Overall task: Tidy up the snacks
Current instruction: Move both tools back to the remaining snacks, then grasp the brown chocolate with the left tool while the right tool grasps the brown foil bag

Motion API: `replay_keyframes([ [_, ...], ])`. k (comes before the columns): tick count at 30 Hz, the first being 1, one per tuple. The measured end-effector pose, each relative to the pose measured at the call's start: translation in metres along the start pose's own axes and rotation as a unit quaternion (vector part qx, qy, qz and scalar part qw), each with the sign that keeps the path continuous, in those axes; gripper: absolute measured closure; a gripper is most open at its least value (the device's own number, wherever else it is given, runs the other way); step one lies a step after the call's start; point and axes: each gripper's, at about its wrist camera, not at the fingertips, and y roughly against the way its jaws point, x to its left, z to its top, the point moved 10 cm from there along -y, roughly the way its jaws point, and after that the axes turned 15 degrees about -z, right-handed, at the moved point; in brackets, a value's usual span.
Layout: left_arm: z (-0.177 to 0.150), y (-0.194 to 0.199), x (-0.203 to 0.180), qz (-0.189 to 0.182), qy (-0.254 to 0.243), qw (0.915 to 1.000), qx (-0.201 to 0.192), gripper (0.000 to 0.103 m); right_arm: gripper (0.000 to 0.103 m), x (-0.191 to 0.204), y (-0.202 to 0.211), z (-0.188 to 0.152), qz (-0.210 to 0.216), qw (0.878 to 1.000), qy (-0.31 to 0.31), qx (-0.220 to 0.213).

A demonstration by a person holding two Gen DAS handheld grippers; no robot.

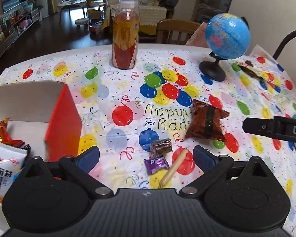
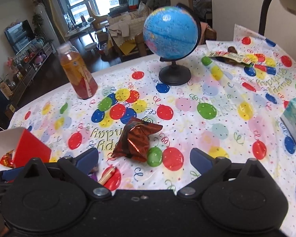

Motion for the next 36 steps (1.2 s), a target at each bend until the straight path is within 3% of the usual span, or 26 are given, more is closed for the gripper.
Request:
replay_keyframes([
  [16, 0.0, -0.074, 0.008, 0.021, 0.023, 0.9981, 0.053, 0.003, 0.019, 0.025, -0.088, 0.007, 0.021, 0.995, -0.036, 0.086],
  [19, -0.001, -0.083, 0.006, 0.011, 0.029, 0.9974, 0.065, 0.017, 0.021, 0.031, -0.095, 0.004, 0.025, 0.995, -0.034, 0.096],
  [21, -0.003, -0.089, 0.006, 0.007, 0.032, 0.9967, 0.074, 0.033, 0.024, 0.034, -0.1, 0.003, 0.024, 0.994, -0.03, 0.099],
  [27, -0.006, -0.095, 0.006, -0.005, 0.038, 0.9959, 0.082, 0.056, 0.034, 0.036, -0.105, -0.001, 0.034, 0.993, -0.035, 0.109],
  [29, -0.006, -0.096, 0.006, -0.007, 0.04, 0.9956, 0.084, 0.062, 0.046, 0.037, -0.105, -0.002, 0.043, 0.992, -0.039, 0.111],
  [36, -0.004, -0.095, 0.009, -0.01, 0.05, 0.9952, 0.084, 0.07, 0.056, 0.035, -0.099, -0.002, 0.05, 0.993, -0.046, 0.1],
])
